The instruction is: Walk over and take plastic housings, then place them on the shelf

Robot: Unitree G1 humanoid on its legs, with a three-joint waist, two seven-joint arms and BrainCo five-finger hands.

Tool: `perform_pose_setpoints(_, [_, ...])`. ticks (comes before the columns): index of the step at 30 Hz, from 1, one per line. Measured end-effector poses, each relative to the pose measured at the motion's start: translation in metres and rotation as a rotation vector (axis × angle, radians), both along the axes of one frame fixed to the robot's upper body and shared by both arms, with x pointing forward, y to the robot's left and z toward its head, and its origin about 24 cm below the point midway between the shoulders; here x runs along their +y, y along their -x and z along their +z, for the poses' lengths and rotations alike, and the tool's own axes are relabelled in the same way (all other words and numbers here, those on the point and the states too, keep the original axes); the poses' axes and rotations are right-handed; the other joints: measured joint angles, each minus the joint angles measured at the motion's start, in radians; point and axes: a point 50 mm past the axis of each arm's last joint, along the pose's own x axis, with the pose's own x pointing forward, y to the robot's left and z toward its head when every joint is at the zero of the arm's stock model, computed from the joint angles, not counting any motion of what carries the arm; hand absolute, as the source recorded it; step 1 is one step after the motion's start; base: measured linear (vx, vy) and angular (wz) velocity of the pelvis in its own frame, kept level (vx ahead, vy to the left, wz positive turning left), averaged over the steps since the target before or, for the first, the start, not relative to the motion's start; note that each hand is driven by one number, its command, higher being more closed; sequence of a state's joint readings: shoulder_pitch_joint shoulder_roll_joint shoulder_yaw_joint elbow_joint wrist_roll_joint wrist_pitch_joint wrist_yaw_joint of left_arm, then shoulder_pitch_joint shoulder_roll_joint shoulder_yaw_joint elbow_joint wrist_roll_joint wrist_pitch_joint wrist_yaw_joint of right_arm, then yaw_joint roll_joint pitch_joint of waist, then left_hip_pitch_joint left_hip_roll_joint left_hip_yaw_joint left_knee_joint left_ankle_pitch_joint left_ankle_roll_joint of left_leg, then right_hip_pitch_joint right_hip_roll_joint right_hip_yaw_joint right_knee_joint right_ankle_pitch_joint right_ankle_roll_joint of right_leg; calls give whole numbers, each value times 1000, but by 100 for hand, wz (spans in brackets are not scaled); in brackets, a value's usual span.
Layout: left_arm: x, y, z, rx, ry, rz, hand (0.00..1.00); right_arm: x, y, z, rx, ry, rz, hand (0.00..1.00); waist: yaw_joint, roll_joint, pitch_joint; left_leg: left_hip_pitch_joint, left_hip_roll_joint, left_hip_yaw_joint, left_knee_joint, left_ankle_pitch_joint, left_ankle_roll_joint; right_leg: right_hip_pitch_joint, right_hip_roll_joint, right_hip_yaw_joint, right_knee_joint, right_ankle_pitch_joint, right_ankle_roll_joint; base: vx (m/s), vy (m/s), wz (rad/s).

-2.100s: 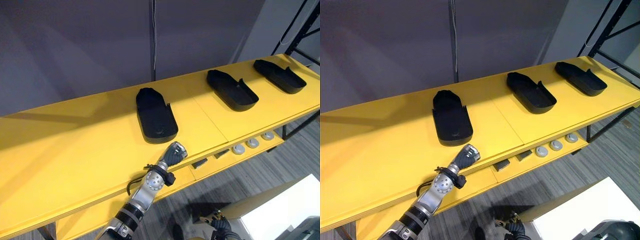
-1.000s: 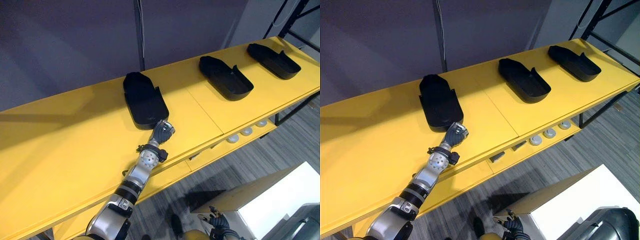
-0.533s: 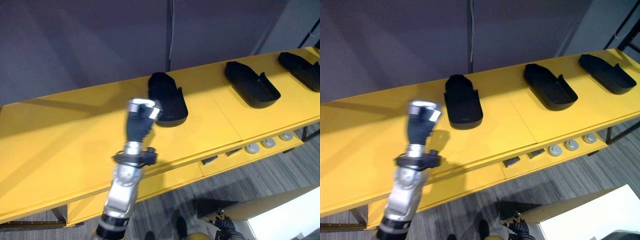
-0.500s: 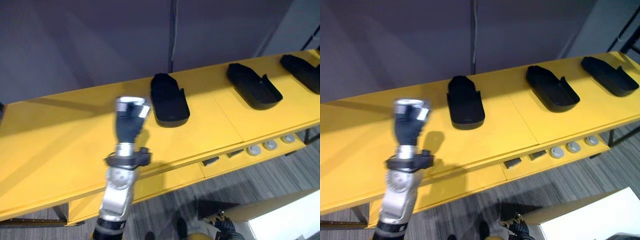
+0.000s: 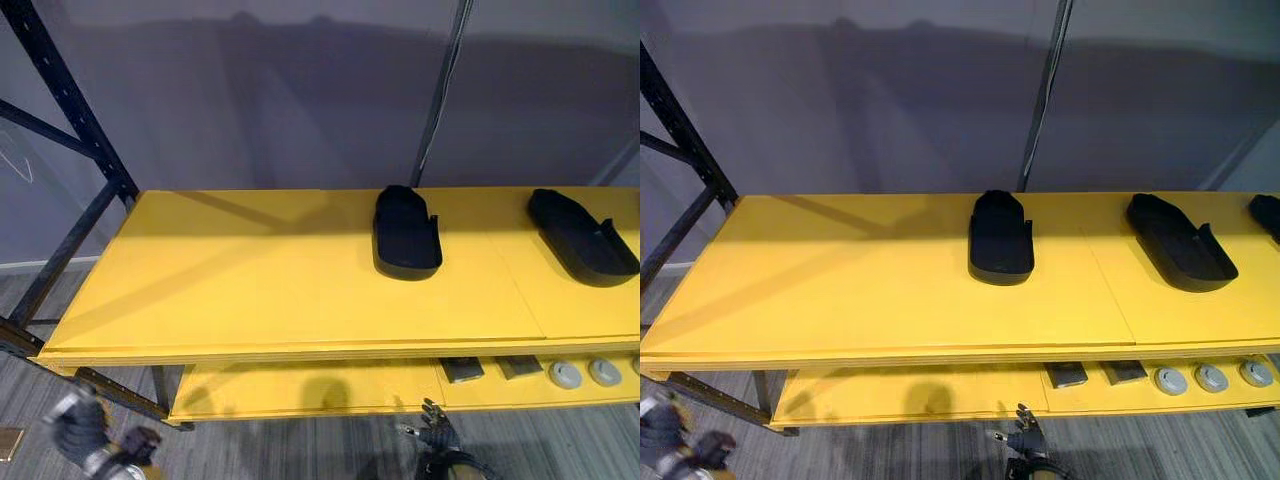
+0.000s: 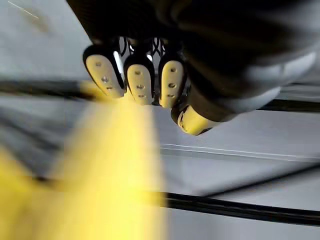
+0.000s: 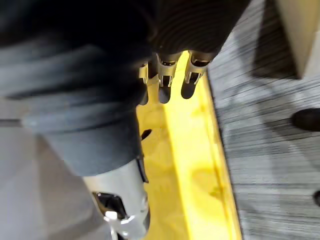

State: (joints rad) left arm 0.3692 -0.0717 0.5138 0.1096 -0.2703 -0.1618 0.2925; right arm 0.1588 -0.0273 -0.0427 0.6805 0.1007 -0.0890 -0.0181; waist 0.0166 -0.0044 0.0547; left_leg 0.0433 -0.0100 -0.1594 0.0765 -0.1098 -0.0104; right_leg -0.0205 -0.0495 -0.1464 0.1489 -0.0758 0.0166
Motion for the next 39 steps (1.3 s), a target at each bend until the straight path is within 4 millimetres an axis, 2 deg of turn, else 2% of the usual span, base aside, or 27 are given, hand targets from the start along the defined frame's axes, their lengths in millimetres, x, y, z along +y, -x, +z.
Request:
perform_pose_setpoints(1, [-4, 3, -11, 43, 42, -22, 100, 1, 0, 0, 1, 3, 10, 0, -3, -2, -2, 1, 1, 5, 2, -1, 1, -1, -2, 1, 5, -3, 0, 54, 20, -10])
perform_pose_setpoints(3, [-29, 7, -47, 180, 174, -156, 100, 2, 5, -2, 15, 4, 11, 0, -2, -10, -10, 4, 1, 18, 14, 5, -1, 9, -4, 1, 1, -4, 1, 68, 23, -2])
perform_pose_setpoints(5, [-47, 10, -65, 257, 237, -254, 100, 2, 7, -2, 19, 3, 7, 0, -3, -11, -11, 4, 1, 24, 14, 3, -4, 10, -4, 3, -3, -4, 2, 52, 17, -4])
perform_pose_setpoints(6, [-55, 10, -73, 297, 263, -305, 0, 1, 8, -3, 22, 3, 1, 0, -3, -12, -12, 4, 3, 31, 13, -2, -12, 10, -4, 5, -5, -4, 2, 31, 8, -6])
perform_pose_setpoints(11, [-75, 14, -92, 423, 302, -428, 0, -7, 18, -8, 53, -6, -84, 0, -4, -3, -13, 13, 15, 84, 6, -19, -38, 7, 4, 34, -7, -4, 2, 11, -2, -16])
perform_pose_setpoints(16, [-88, 6, -97, 479, 271, -557, 0, -6, 31, -16, 113, -14, -100, 0, -10, 2, -17, 15, 32, 112, -15, -20, -41, -8, 27, 63, -20, -3, 0, 25, -19, -21])
perform_pose_setpoints(19, [-89, 3, -98, 503, 237, -613, 0, -7, 30, -17, 115, -20, -112, 0, -18, 2, -18, 19, 45, 135, -25, -17, -49, -22, 42, 87, -21, -4, -2, 61, -29, -24])
perform_pose_setpoints(22, [-92, -1, -98, 514, 215, -659, 0, -14, 34, -19, 132, -13, -149, 0, -25, 15, -15, 39, 53, 160, -38, -19, -53, -21, 55, 113, -28, -5, -5, 92, -9, -25])
perform_pose_setpoints(29, [-92, -8, -98, 551, 153, -743, 0, -18, 24, -17, 119, 5, -136, 0, -48, 19, -12, 48, 50, 194, -38, -22, -57, -21, 63, 162, -48, 2, -7, 24, 21, -20])
perform_pose_setpoints(34, [-95, -8, -99, 572, 133, -787, 0, -22, 16, -14, 100, 34, -109, 0, -48, 19, -6, 46, 43, 228, -34, -21, -55, -20, 65, 213, -93, 42, -1, -48, 52, -32])
perform_pose_setpoints(39, [-93, -22, -95, 552, 100, -807, 0, -18, 6, -10, 78, 45, -66, 0, -44, 12, 23, 11, 33, 257, 4, -23, -49, -55, 63, 268, -98, 79, 3, -129, 46, -32])
